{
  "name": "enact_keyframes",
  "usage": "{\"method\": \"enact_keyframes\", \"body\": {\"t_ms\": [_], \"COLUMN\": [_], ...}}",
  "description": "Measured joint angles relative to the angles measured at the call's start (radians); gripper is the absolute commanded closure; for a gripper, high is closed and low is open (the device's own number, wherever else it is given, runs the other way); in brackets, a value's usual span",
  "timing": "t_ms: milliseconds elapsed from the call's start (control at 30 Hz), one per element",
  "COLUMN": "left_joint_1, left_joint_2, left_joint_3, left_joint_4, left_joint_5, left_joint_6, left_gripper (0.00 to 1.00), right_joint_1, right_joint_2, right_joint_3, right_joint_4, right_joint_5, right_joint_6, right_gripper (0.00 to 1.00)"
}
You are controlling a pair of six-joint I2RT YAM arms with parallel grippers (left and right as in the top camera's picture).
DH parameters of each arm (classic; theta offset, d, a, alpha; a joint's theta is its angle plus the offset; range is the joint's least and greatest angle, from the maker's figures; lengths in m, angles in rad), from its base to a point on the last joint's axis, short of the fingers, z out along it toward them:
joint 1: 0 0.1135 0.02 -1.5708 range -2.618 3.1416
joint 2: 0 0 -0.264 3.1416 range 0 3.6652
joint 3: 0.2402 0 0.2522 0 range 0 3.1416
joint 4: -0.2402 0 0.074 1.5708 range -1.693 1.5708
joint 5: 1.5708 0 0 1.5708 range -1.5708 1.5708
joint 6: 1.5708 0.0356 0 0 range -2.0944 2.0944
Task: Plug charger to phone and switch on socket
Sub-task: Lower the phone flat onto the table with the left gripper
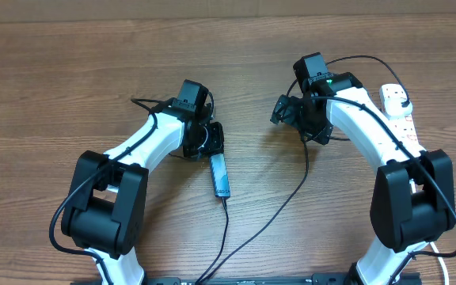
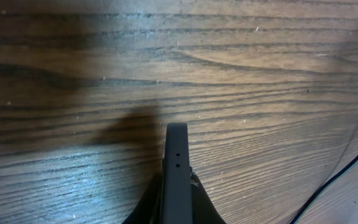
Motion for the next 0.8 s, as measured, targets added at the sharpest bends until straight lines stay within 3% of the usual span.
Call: {"method": "enact_keyframes", "body": {"t_ms": [800], "left_joint_1": [-0.013], "left_joint_2": [0.0], "left_joint_3": [-0.066], "left_joint_4": [0.076], "left_joint_5": [-0.013], "left_joint_6": [-0.027], "left_gripper": [0.9], "right_joint_1": [0.0], "right_joint_2": [0.0], "right_joint_3": [0.0], "right_joint_4": [-0.001], "right_joint_5": [0.0], "right_joint_6": [0.0], "right_gripper": [0.0]}}
